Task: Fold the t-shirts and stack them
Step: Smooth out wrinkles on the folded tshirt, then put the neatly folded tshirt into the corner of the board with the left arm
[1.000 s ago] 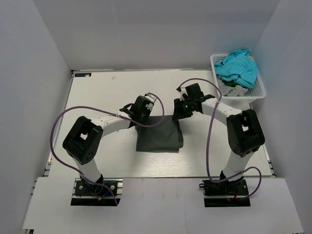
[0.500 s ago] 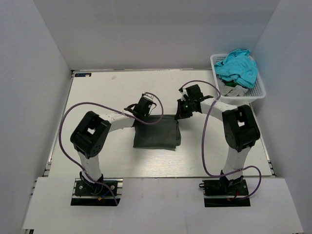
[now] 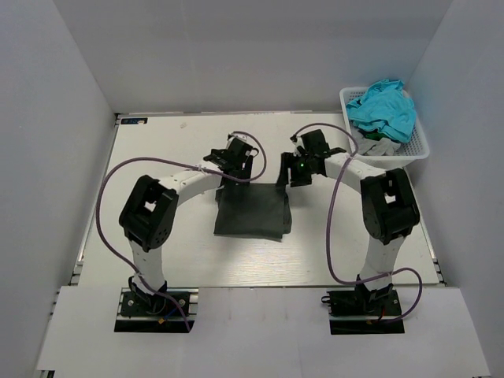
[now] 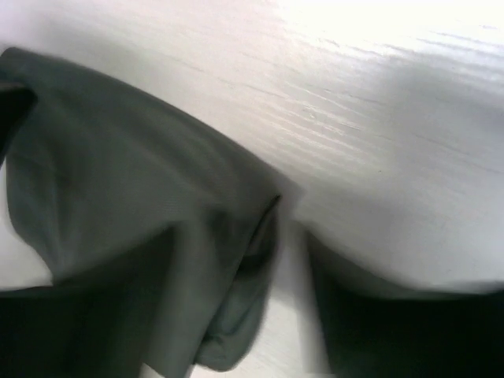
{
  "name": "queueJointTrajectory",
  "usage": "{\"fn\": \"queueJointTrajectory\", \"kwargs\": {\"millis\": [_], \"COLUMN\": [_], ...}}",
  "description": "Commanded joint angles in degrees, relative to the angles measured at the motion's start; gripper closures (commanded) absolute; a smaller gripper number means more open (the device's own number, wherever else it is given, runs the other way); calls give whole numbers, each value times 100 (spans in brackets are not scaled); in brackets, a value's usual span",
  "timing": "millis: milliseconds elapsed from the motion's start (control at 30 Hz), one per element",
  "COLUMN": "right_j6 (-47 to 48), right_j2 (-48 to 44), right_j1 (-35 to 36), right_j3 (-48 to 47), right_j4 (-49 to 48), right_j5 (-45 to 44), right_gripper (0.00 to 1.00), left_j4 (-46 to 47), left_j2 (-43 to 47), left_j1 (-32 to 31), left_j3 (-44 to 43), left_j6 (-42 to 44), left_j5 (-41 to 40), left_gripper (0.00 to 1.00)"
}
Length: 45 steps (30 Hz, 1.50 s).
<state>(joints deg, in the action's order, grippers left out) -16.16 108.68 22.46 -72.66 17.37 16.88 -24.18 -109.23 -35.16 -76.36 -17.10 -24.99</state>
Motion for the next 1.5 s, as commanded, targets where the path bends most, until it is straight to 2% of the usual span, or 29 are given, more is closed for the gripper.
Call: {"fn": "queueJointTrajectory", "kwargs": {"millis": [0,233,367,400,467,633,767,967,1067,1100,1167,1200,1233,1400,1467], "right_j6": [149,-167,-221,-229,-264,-273,-265,-151,-37,-1,-10,-18,-18,-54,-45], "right_j2": [-558,-1578,-2210,-2368,-2614,-3098,-3511,-3994,-4180,-4223,-4320,-4338,-4382,-4400,-4364], "right_j1": [-22,-31,-48,-40,-40,-40,-31,-49,-40,-48,-57,-57,-49,-66,-57], "right_j3": [-354,76,489,551,753,1140,1473,1553,1589,1597,1632,1720,1755,1844,1809], "right_j4": [215,153,240,258,311,434,531,1049,1216,1330,1349,1331,1305,1225,1243], "right_j5": [200,62,-168,-185,-194,-133,-247,-984,-1247,-1319,-1546,-1591,-1644,-1662,-1838], "right_gripper": [10,10,10,10,10,10,10,10,10,10,10,10,10,10,10], "left_j4": [-648,-869,-422,-264,-96,115,195,-7,54,115,221,291,292,231,168], "left_j2": [604,1263,1676,1773,1914,1669,1186,517,464,542,700,701,771,772,772], "left_j1": [44,44,44,44,44,44,44,44,44,44,44,44,44,114,333], "left_j3": [-380,-152,699,1075,1298,1483,1422,1237,1237,1289,1360,1360,1360,1019,869], "left_j6": [-214,-548,-435,-373,-373,-373,-302,-355,-355,-355,-355,-355,-355,39,198], "left_j5": [-103,371,1152,1242,1243,1295,1278,1207,1339,1391,1549,1611,1612,769,532], "left_gripper": [0,0,0,0,0,0,8,26,40,51,67,91,100,100,100]}}
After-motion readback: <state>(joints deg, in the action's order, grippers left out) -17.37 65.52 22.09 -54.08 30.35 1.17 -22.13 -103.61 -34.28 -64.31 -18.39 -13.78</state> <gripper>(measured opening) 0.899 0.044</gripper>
